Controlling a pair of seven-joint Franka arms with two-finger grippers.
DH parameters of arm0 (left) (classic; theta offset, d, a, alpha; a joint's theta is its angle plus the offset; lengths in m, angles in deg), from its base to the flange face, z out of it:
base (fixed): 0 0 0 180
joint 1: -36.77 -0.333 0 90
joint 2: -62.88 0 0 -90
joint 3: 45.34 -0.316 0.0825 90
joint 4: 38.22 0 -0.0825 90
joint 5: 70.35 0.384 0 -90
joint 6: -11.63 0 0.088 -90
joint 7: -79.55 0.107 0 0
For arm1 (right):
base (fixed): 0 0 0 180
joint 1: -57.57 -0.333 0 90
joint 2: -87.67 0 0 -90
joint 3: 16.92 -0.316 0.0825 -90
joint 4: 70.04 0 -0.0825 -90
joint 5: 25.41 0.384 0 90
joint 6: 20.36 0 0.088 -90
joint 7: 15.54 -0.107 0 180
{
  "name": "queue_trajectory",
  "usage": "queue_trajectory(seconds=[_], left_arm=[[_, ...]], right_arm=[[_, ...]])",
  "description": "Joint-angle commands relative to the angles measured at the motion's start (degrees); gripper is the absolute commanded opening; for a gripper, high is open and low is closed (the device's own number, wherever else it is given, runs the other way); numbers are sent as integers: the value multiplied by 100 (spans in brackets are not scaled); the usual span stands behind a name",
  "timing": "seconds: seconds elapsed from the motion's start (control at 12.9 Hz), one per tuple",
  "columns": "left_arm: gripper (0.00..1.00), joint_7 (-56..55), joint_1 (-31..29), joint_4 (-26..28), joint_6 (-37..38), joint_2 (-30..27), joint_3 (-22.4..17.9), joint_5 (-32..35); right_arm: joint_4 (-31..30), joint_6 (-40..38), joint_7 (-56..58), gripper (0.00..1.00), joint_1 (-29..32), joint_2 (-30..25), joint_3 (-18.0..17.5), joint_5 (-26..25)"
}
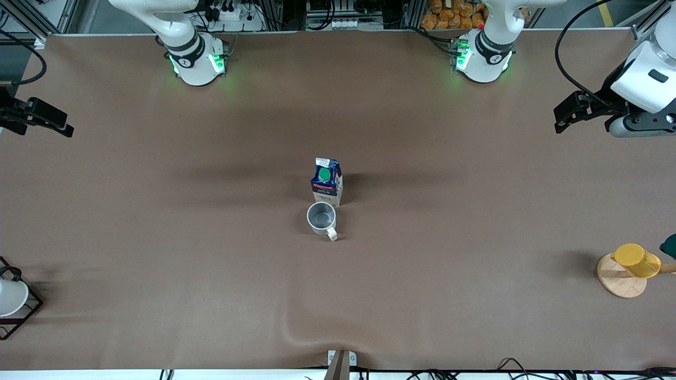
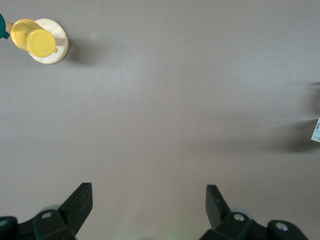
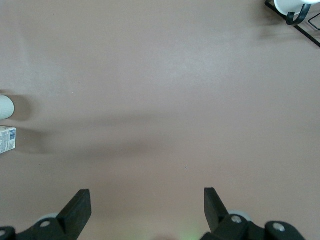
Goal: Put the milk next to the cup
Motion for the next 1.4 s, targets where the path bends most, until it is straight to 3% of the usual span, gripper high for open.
queue_trajectory(seconds=[0.0,1.32], left_arm=[[100,46,-52,-220,120,3,3,65],[100,134,-289,-230,332,3,-6,-110]], right_arm=[[106,-63,-81,100,108,14,-90,-28],[132,-37,-81,100,99,22,-90,-28]])
